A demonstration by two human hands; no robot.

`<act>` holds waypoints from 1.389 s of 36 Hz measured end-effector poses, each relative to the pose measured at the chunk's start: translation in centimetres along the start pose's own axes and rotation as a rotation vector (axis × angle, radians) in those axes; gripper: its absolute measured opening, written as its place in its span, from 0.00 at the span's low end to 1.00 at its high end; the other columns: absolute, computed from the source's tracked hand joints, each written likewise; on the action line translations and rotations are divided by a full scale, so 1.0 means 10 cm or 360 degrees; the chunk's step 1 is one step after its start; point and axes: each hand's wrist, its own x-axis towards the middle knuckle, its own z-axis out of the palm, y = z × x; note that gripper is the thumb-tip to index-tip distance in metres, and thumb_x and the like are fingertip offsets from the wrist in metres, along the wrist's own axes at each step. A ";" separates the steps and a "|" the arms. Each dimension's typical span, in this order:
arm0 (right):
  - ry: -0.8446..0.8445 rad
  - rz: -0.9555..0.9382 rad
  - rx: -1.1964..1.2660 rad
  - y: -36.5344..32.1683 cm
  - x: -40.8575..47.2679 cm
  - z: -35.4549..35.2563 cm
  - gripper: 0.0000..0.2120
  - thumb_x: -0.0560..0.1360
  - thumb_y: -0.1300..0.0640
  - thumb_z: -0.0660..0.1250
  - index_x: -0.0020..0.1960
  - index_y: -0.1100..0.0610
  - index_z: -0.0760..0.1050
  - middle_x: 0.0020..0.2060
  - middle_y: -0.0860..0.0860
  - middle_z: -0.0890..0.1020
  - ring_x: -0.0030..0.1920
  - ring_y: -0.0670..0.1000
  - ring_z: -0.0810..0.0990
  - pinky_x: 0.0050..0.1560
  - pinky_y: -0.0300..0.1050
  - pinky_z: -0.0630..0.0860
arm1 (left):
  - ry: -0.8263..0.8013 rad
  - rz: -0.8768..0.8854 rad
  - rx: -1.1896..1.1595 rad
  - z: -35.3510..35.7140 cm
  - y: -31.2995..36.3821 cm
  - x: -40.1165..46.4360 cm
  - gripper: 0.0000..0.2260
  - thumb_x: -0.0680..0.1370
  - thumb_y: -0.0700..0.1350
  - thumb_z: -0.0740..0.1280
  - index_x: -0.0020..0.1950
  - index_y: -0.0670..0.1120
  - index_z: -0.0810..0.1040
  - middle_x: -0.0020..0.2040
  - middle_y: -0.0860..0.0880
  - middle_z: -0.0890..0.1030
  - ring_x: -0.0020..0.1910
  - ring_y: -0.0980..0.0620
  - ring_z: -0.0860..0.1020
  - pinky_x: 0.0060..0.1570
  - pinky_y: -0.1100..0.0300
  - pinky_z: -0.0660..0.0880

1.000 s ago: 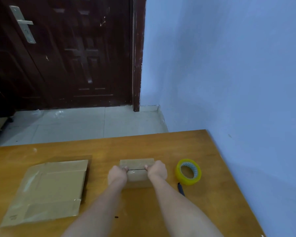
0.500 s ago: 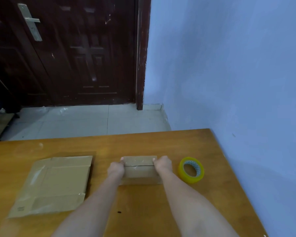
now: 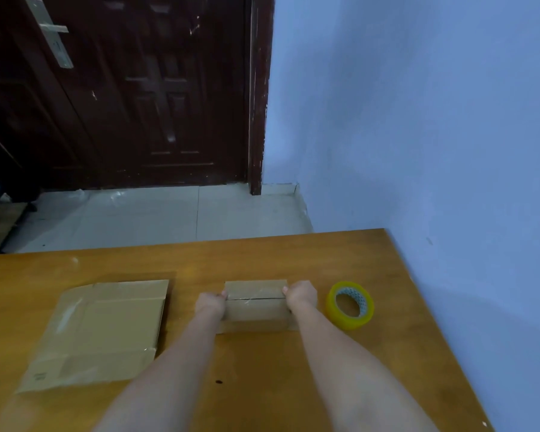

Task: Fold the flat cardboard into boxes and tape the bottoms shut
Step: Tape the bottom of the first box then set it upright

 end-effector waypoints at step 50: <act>-0.0253 -0.0124 0.1200 0.32 -0.13 0.20 0.23 0.76 0.73 0.60 0.69 0.58 0.68 0.63 0.55 0.75 0.58 0.53 0.72 0.66 0.52 0.70 | -0.0240 0.0563 -0.0222 -0.25 -0.38 -0.21 0.09 0.79 0.42 0.65 0.57 0.41 0.73 0.56 0.43 0.75 0.56 0.42 0.73 0.54 0.51 0.69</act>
